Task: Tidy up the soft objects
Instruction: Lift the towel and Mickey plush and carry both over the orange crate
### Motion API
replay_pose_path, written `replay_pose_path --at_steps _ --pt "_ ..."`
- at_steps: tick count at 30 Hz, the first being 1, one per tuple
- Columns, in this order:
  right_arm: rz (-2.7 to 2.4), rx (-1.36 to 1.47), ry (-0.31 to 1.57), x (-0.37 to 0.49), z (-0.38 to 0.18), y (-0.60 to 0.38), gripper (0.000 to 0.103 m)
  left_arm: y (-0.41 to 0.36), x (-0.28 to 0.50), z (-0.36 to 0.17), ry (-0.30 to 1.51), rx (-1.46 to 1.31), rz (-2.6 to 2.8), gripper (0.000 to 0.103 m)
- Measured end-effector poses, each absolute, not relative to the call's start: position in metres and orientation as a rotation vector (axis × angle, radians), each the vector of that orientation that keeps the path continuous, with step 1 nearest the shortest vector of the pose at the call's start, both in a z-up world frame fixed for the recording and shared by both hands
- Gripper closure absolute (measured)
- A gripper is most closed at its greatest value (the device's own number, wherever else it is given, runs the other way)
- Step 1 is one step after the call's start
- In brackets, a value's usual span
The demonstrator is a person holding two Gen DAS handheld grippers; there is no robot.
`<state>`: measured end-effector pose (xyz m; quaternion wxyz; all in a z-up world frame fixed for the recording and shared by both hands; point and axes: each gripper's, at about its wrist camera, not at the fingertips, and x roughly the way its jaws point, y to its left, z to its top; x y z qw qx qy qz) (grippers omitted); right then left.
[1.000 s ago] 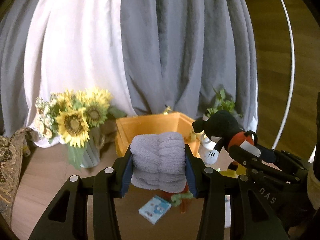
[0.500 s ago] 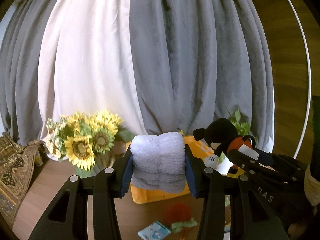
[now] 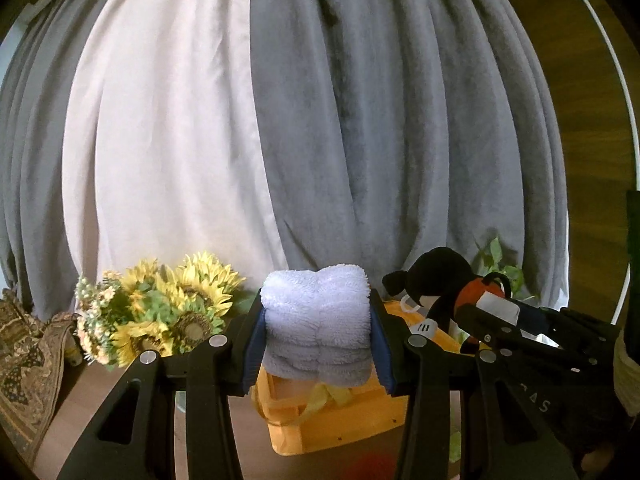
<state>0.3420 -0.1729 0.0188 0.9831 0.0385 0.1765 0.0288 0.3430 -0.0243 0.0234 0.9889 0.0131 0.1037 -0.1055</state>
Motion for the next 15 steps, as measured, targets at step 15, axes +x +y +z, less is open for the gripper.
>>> replay_pose_path --at_steps 15 --pt "0.062 0.097 0.434 0.43 -0.009 -0.184 0.064 -0.041 0.446 -0.012 0.315 0.029 -0.213 0.058"
